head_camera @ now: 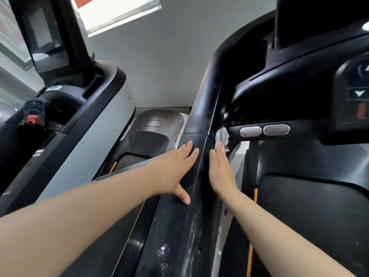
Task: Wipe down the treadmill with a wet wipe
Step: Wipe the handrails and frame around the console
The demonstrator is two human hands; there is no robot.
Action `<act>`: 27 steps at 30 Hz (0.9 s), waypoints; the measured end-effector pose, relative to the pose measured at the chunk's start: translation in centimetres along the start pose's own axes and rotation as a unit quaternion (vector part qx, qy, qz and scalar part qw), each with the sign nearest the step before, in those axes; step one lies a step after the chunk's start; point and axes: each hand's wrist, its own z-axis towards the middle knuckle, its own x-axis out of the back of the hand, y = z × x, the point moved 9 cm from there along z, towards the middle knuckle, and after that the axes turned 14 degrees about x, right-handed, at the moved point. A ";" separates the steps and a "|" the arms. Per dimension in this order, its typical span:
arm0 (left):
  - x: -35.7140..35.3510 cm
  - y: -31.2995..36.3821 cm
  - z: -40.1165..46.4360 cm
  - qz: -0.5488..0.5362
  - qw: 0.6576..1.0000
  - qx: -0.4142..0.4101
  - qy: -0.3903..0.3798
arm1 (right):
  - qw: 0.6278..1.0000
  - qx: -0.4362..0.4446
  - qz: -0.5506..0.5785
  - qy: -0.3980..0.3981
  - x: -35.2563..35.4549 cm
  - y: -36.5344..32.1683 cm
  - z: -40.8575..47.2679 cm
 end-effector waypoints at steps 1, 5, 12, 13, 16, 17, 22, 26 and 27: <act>0.0 0.0 -0.2 0.002 1.000 -0.003 0.002 | 1.000 0.002 -0.007 -0.002 -0.1 0.1 -0.2; -0.1 0.5 -1.7 0.035 0.999 -0.024 0.010 | 0.997 0.054 -0.024 -0.047 -2.3 -0.8 -5.6; 1.5 0.4 -1.1 0.050 0.999 -0.004 0.011 | 0.994 0.092 -0.023 -0.061 -1.6 -0.7 -3.9; 1.8 0.3 -0.6 0.050 0.999 0.000 0.009 | 0.993 0.093 -0.029 -0.063 -1.2 -0.4 -2.7; 1.7 0.1 0.3 0.027 0.999 0.013 -0.038 | 0.993 0.095 -0.041 -0.063 -0.4 0.4 0.0; 1.4 0.0 0.5 0.015 0.998 0.021 -0.056 | 0.992 0.100 -0.040 -0.065 -0.4 0.5 0.2; 0.7 0.1 0.9 0.003 0.996 0.039 -0.077 | 0.982 0.153 -0.027 -0.109 -1.0 -0.9 -3.0; 0.6 0.2 1.2 0.014 0.995 0.052 -0.080 | 0.952 0.205 -0.088 -0.210 -2.5 -1.4 -7.2; 0.5 0.2 1.3 0.015 0.995 0.055 -0.081 | 0.955 0.203 -0.098 -0.195 -2.1 -1.2 -6.2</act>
